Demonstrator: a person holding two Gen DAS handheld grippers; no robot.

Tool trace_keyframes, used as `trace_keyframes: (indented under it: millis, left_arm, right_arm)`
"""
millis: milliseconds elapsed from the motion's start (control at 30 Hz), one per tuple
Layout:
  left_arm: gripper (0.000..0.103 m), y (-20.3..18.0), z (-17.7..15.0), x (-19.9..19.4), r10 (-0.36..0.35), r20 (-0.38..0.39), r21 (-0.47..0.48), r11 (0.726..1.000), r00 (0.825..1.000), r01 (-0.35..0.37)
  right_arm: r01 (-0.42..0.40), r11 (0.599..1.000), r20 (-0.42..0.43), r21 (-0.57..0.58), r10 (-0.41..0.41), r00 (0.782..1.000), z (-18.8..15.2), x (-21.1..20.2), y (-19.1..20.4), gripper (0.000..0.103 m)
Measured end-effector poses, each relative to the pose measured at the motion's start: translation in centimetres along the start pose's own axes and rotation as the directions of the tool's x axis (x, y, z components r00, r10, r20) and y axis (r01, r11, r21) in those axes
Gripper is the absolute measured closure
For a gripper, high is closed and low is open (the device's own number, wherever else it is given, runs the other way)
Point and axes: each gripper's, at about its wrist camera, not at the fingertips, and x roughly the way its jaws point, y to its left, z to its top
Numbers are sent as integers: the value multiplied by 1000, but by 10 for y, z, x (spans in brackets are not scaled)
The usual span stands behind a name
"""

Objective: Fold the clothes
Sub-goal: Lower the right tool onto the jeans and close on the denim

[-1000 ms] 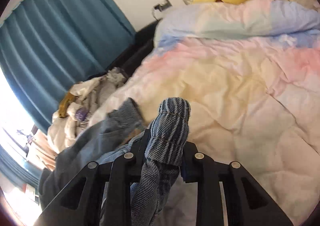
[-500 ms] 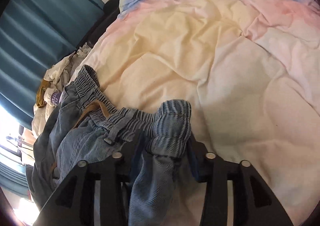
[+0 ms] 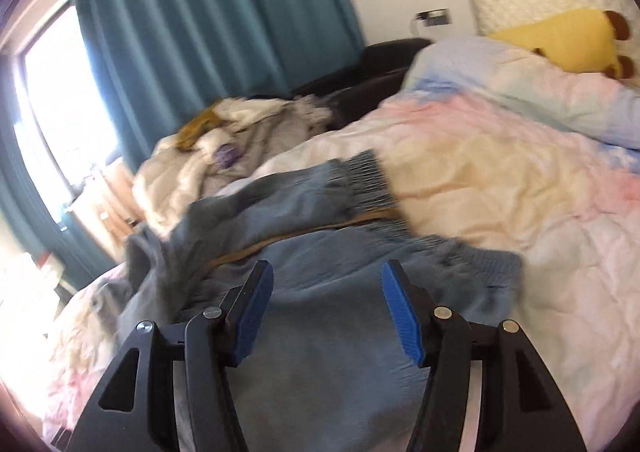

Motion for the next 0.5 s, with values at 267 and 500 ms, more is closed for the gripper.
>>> trace_keyframes:
  millis: [267,500]
  left_arm:
    - [40,6,-4,22,3,-60,-21,1000,998,-4]
    - [40,4,-6,40,-15,-103,-39,999,995,11]
  right_arm:
    - [-291,956,-173,-47,279,945,-52,67,84,46]
    - [-339,931,-120,-131,325,938,-55,70,104,48]
